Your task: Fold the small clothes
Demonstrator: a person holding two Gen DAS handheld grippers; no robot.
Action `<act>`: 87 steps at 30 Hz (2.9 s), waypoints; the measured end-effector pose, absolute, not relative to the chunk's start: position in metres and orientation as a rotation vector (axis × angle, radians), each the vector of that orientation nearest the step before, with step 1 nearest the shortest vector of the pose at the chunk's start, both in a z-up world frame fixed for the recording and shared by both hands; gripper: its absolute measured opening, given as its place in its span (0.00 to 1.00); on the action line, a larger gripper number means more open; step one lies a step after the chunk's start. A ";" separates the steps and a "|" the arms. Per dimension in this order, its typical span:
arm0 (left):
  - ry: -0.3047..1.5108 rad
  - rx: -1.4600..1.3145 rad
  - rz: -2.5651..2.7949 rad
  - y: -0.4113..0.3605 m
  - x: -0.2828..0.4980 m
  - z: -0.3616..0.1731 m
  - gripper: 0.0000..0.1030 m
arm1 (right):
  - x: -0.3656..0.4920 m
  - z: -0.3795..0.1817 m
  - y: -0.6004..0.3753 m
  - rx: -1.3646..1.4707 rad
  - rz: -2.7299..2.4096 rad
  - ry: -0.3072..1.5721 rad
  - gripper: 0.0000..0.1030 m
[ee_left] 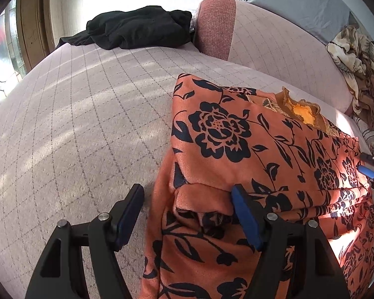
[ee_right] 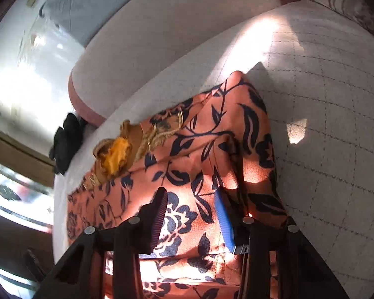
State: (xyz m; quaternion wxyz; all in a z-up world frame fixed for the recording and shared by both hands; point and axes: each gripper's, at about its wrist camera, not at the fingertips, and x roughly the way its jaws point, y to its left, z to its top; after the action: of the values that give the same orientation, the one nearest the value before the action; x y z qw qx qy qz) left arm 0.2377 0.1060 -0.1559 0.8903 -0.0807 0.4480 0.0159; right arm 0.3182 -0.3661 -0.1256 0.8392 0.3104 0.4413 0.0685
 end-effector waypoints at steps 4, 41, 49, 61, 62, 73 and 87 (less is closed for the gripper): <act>0.929 -0.160 0.043 0.105 0.239 -0.156 0.72 | 0.321 -0.112 -0.354 0.615 0.254 0.856 0.73; 1.152 -0.330 0.034 0.138 -0.033 -0.154 0.62 | -0.002 -0.148 -0.430 0.603 0.235 1.118 0.66; 1.146 -0.296 0.007 0.134 -0.034 -0.151 0.19 | -0.001 -0.152 -0.432 0.576 0.171 1.152 0.65; 1.175 -0.259 0.037 0.126 -0.027 -0.156 0.62 | -0.003 -0.153 -0.432 0.531 0.110 1.190 0.17; 1.173 -0.250 0.038 0.126 -0.028 -0.156 0.62 | -0.004 -0.155 -0.433 0.537 0.102 1.194 0.19; 1.101 -0.242 0.005 0.122 -0.030 -0.134 0.11 | -0.009 -0.140 -0.435 0.607 0.187 1.137 0.09; 1.138 -0.214 0.069 0.118 -0.022 -0.152 0.46 | -0.004 -0.154 -0.427 0.544 0.113 1.195 0.41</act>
State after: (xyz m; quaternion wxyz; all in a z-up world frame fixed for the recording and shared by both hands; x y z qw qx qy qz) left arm -0.0219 0.1177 -0.1517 0.8365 -0.1010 0.5376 0.0324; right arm -0.0038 -0.4268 -0.1544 0.7905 0.2528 0.5553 0.0526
